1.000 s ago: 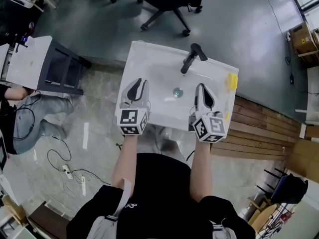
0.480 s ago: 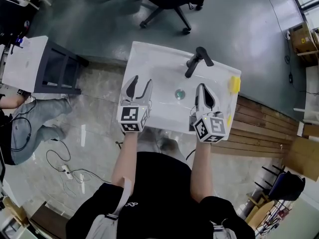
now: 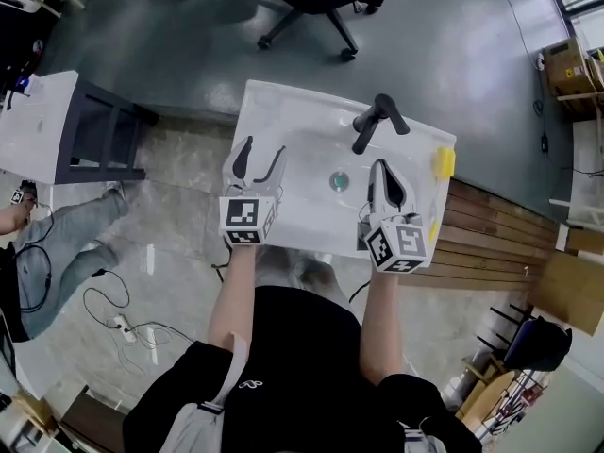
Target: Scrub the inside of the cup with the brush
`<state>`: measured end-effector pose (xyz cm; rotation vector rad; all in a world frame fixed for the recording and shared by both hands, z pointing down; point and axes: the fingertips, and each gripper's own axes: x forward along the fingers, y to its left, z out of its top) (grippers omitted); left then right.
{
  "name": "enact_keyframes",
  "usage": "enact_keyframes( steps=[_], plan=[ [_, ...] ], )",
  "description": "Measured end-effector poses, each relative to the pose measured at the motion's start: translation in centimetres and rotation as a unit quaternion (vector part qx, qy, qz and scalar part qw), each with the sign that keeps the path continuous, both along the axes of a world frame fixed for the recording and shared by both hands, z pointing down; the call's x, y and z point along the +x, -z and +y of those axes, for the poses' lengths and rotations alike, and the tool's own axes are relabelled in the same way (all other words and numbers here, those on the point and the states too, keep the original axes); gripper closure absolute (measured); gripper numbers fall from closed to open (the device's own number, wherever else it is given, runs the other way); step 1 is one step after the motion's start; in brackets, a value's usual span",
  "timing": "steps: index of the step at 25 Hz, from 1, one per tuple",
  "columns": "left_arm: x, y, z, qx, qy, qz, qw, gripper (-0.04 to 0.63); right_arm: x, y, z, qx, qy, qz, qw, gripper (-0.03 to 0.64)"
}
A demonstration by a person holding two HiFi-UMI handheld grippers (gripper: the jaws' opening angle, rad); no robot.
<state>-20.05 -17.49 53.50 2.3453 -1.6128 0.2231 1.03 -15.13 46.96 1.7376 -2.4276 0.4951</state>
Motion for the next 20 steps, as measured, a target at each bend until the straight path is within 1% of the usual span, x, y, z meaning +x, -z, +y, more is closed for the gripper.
enact_keyframes(
  steps=[3,7,11,13,20],
  plan=[
    [-0.4,-0.3,-0.8,0.009,-0.001,-0.011,0.9999,0.318,-0.1,0.0,-0.2,-0.002,-0.003,0.006,1.000,0.618],
    [-0.5,-1.1,-1.7,0.018,-0.013,-0.037,0.9991,0.316,-0.3,-0.1,-0.5,-0.004,-0.007,0.012,1.000,0.618],
    [-0.6,-1.6,-2.5,0.024,-0.015,-0.050,0.9984,0.294,-0.5,-0.2,-0.7,-0.005,-0.012,0.016,1.000,0.618],
    [-0.5,-1.8,-3.0,0.027,-0.015,-0.054,0.9980,0.282,-0.4,-0.1,-0.8,-0.006,-0.015,0.018,1.000,0.618],
    [-0.7,-2.6,-4.8,0.038,-0.014,-0.055,0.9977,0.278,-0.5,-0.3,-0.9,-0.010,-0.023,0.027,0.999,0.618]
  ],
)
